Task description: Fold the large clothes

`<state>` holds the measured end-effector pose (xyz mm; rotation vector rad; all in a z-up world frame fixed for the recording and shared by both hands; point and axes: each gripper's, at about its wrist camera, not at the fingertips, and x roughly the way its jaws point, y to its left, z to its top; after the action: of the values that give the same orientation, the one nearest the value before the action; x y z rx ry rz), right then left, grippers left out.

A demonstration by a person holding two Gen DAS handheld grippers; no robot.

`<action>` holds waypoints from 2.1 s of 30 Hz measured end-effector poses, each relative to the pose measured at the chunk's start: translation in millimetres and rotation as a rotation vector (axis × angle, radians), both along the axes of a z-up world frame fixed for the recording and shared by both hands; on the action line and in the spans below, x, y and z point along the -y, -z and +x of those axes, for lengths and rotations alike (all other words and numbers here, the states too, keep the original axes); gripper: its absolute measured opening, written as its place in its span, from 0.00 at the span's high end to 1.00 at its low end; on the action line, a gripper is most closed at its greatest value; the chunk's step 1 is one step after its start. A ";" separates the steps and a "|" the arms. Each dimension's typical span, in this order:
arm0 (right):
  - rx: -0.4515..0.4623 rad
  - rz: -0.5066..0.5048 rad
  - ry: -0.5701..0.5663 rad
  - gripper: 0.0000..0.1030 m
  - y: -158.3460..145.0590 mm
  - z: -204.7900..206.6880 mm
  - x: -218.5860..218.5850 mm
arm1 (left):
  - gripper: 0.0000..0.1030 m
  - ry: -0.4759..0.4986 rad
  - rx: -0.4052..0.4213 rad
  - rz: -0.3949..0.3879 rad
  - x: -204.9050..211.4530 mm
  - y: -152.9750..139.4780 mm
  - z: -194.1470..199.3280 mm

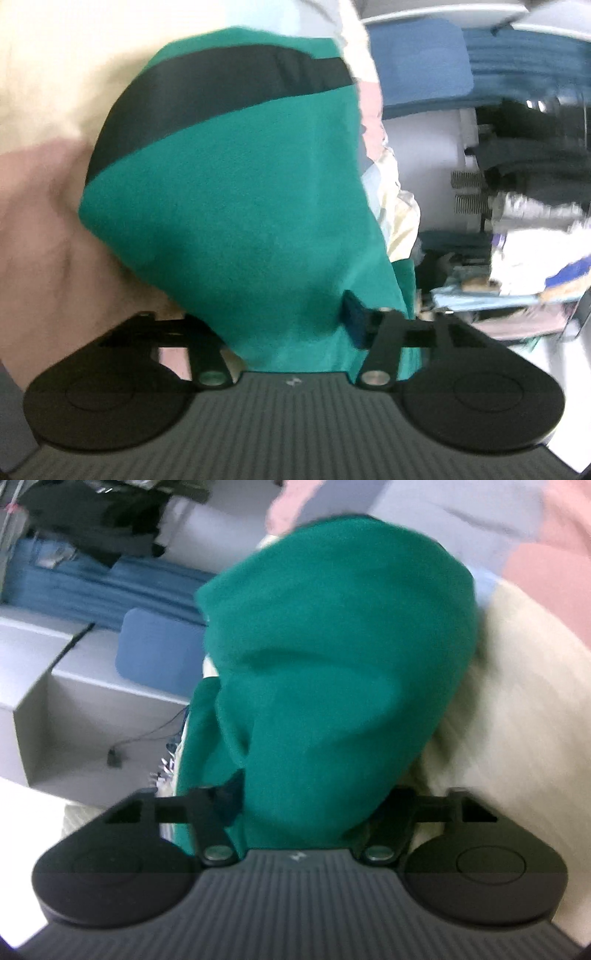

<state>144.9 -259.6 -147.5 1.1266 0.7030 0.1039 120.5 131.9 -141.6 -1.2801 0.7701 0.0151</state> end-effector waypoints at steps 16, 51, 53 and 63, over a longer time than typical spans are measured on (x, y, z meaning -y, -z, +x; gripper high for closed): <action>0.166 -0.103 -0.132 0.71 -73.9 -66.7 9.2 | 0.71 0.117 0.124 0.238 3.5 -99.6 -84.0; 0.293 -0.324 -0.277 0.33 -128.0 -38.1 -7.7 | 0.46 0.271 0.304 0.570 10.9 -153.5 -30.9; 0.305 -0.370 -0.296 0.33 -128.2 -21.5 -14.6 | 0.44 0.252 0.333 0.634 13.7 -154.0 -16.5; 0.369 -0.627 -0.295 0.37 -108.6 46.0 -29.5 | 0.37 0.182 0.335 0.828 14.0 -121.7 58.8</action>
<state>190.9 -230.1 -39.0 0.3818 0.5105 0.3104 179.4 117.9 -20.0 -0.4061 0.4968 -0.0256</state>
